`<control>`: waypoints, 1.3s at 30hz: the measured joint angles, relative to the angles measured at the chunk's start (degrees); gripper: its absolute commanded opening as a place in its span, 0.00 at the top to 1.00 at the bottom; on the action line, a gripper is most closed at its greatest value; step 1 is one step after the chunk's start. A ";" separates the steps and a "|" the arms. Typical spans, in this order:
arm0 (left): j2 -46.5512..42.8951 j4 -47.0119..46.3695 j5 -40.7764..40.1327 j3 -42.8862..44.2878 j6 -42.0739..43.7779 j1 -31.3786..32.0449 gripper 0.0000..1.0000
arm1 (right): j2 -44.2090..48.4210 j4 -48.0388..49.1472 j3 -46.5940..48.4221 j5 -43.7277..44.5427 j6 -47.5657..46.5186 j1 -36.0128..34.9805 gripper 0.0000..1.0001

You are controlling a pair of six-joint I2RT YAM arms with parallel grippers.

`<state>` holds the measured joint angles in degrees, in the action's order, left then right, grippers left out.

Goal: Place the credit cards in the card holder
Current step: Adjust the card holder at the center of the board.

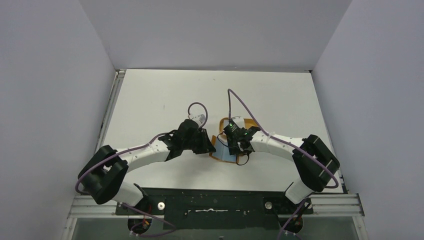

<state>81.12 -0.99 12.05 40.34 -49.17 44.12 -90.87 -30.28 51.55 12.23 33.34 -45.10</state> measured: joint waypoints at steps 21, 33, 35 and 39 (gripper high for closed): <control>11.96 -1.22 -4.04 0.81 0.09 0.42 1.00 | 0.61 -0.22 -0.02 -0.46 0.26 0.02 0.52; 11.89 -1.29 -5.07 0.79 -0.39 0.92 1.00 | 8.92 -4.31 2.08 -3.82 1.01 1.92 0.47; 11.69 -1.07 -5.57 0.79 -0.50 1.14 1.00 | 10.82 -4.72 3.02 -5.22 1.44 3.08 0.47; 11.21 -0.24 -6.32 0.79 -0.70 1.57 1.00 | 13.57 -3.85 4.28 -8.57 2.45 7.52 0.45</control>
<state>92.33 -1.23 5.74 41.12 -49.87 45.69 -77.30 -34.13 55.83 3.66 35.79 -37.58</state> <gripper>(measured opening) 0.003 0.538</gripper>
